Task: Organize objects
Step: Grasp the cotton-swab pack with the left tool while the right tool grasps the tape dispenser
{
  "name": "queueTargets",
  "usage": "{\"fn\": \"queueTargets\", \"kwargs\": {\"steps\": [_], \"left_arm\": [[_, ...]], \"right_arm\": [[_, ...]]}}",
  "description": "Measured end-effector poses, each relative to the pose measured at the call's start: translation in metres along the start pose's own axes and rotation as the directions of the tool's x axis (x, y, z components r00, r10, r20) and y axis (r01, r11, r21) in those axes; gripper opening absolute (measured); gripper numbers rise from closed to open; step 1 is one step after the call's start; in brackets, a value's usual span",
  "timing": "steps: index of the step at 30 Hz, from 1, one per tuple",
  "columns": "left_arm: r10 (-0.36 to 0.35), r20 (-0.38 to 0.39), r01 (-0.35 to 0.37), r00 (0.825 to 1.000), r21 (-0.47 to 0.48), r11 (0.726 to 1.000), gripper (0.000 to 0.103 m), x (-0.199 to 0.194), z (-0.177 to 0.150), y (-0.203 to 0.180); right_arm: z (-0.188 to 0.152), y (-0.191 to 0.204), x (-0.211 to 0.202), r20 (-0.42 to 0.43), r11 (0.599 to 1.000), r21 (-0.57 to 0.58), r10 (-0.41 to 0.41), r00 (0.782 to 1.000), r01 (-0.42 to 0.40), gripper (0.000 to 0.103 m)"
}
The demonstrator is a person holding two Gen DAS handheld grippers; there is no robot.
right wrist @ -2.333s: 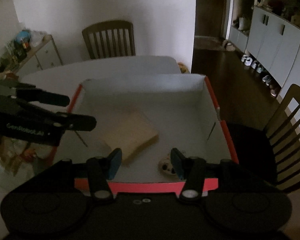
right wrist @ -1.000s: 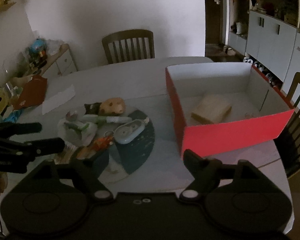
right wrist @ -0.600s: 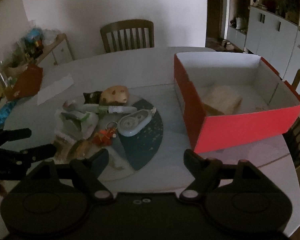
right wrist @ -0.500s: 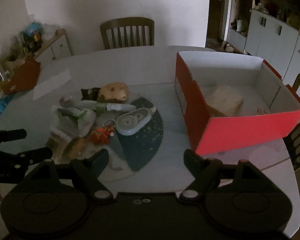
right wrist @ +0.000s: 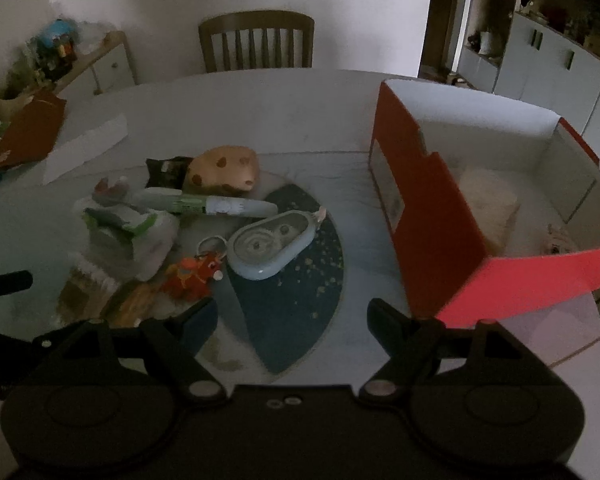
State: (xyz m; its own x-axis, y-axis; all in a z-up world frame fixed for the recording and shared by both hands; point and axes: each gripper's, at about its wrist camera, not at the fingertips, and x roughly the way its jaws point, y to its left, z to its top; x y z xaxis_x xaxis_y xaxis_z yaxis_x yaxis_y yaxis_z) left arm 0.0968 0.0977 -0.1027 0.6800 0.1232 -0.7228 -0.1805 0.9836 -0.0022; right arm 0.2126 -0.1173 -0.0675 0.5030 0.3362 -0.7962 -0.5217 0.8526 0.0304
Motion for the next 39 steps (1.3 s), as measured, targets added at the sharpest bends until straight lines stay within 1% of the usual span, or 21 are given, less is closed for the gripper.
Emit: {"fn": "queueTargets", "kwargs": {"steps": [2, 10, 19, 23, 30, 33, 35, 39], "left_arm": [[0.013, -0.011, -0.013, 1.000, -0.003, 1.000, 0.103, 0.005, 0.000, 0.001], [0.007, -0.041, -0.008, 0.999, -0.013, 1.000, 0.103, 0.019, 0.002, 0.005], [0.014, -0.060, -0.015, 0.998, -0.007, 1.000, 0.103, 0.027, 0.004, 0.004], [0.014, -0.062, -0.014, 0.998, -0.003, 1.000, 0.103, 0.028, 0.004, 0.002], [0.018, -0.067, -0.018, 0.998, -0.002, 1.000, 0.103, 0.031, 0.003, 0.002], [0.018, -0.060, -0.018, 0.998, 0.010, 1.000, 0.103, 0.031, 0.002, 0.000], [0.017, -0.060, -0.016, 0.998, 0.015, 1.000, 0.103, 0.032, 0.001, -0.001], [0.019, -0.044, -0.018, 0.999, 0.025, 1.000, 0.103, 0.030, -0.002, -0.003]], "right_arm": [[0.006, -0.001, 0.010, -0.008, 1.000, 0.008, -0.009, 1.000, 0.009, 0.082], [0.033, -0.002, 0.048, -0.026, 0.998, 0.058, -0.034, 0.999, 0.036, 0.082], [0.053, 0.004, 0.084, -0.064, 0.991, 0.114, -0.061, 0.996, 0.068, 0.082], [0.056, 0.006, 0.096, -0.083, 0.988, 0.138, -0.063, 0.995, 0.074, 0.083], [0.060, 0.012, 0.107, -0.115, 0.984, 0.144, -0.086, 0.990, 0.102, 0.083], [0.055, 0.011, 0.106, -0.128, 0.984, 0.144, -0.089, 0.988, 0.108, 0.083], [0.051, 0.011, 0.104, -0.127, 0.985, 0.126, -0.101, 0.987, 0.117, 0.084], [0.044, 0.004, 0.098, -0.126, 0.986, 0.123, -0.099, 0.987, 0.114, 0.084]]}}
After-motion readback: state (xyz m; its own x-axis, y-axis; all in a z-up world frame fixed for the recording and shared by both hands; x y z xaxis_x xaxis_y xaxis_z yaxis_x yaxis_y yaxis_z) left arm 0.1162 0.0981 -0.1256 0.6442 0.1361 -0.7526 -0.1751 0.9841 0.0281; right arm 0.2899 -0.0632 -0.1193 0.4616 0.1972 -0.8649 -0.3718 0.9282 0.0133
